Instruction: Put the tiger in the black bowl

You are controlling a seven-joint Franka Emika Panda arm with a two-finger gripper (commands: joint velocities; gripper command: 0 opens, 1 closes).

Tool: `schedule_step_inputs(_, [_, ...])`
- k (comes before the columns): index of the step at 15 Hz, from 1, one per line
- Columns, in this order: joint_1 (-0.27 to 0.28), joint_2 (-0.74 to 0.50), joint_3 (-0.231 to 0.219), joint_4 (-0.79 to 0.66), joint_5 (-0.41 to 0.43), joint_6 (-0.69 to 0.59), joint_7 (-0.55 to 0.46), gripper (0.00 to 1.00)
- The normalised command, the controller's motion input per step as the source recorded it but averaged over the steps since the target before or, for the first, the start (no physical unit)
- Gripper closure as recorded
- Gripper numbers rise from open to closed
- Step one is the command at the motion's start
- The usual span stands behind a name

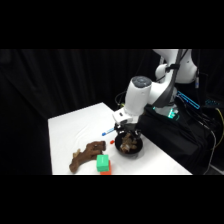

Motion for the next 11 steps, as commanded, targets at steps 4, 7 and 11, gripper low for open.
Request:
schedule_step_inputs(4, [-0.040,-0.39,0.093,0.13,0.289,-0.64,-0.26,0.00])
schedule_step_inputs(7, [-0.070,-0.33,0.052,0.25,0.270,-0.63,-0.31,0.00])
schedule_step_inputs(11, [-0.098,-0.21,0.001,0.41,0.274,-0.57,-0.33,0.00])
